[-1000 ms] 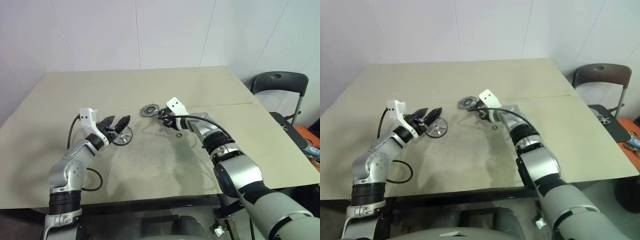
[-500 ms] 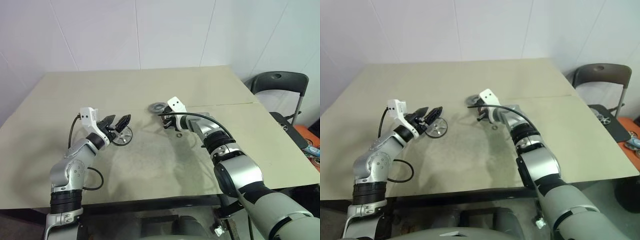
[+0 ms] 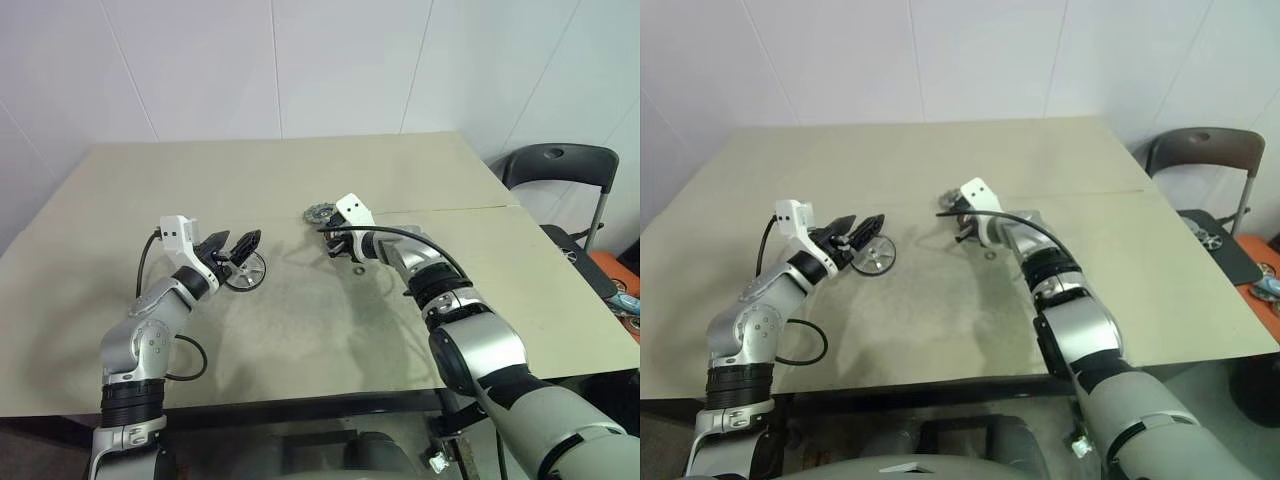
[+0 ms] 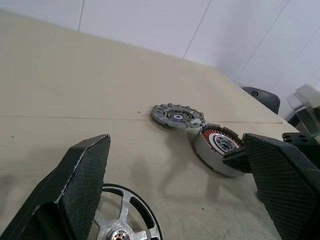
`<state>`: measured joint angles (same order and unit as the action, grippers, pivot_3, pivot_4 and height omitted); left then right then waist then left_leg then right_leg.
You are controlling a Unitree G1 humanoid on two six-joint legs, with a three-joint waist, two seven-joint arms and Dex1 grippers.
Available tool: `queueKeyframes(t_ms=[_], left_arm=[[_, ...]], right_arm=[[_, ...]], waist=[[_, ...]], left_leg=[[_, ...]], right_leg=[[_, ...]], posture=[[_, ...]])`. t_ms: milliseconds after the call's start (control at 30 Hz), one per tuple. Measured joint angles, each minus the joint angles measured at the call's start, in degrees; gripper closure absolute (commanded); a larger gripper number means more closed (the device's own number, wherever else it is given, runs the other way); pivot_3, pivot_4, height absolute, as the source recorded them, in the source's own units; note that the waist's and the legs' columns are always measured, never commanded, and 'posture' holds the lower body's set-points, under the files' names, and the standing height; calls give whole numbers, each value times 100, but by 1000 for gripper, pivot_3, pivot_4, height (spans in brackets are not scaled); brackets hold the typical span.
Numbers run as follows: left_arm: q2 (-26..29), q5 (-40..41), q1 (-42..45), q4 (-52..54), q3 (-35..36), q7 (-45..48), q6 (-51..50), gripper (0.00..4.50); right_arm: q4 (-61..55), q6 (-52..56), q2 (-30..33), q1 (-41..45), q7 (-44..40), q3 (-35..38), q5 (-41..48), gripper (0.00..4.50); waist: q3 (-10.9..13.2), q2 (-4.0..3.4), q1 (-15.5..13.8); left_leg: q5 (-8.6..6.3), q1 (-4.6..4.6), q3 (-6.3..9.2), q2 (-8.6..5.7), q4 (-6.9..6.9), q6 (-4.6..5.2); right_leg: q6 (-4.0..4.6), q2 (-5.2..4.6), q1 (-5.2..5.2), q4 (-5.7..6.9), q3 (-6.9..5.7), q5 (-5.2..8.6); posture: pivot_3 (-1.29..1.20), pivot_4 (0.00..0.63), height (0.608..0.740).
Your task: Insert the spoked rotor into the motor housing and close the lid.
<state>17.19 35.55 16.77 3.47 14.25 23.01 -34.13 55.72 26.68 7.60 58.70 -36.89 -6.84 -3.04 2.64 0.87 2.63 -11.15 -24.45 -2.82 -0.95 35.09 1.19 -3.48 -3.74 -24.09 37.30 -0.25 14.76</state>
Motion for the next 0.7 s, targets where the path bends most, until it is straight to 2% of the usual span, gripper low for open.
queueKeyframes(t_ms=[200, 467, 700], left_arm=[[-27, -9, 116, -61, 1, -2, 6, 0], [-34, -52, 158, -152, 0, 18, 66, 0], [-40, -83, 173, -182, -3, 26, 93, 0]], right_arm=[[-301, 454, 32, -30, -270, 102, 218, 4434], [-1520, 960, 83, -326, -1024, 55, 637, 4434], [-2628, 1169, 367, -756, -1576, -234, 833, 4434]], waist=[[0, 0, 7], [0, 0, -11], [0, 0, -7]], left_leg=[[0, -3, 0, 0, -2, 0], [0, -3, 1, 0, 0, 0], [0, -3, 1, 0, -2, 0]], right_leg=[[-5, 0, -3, -3, 0, -3], [-12, -1, -2, -2, 0, -7], [-11, -2, -5, -4, 0, -6]], posture=[[0, 0, 740], [0, 0, 740], [0, 0, 740]])
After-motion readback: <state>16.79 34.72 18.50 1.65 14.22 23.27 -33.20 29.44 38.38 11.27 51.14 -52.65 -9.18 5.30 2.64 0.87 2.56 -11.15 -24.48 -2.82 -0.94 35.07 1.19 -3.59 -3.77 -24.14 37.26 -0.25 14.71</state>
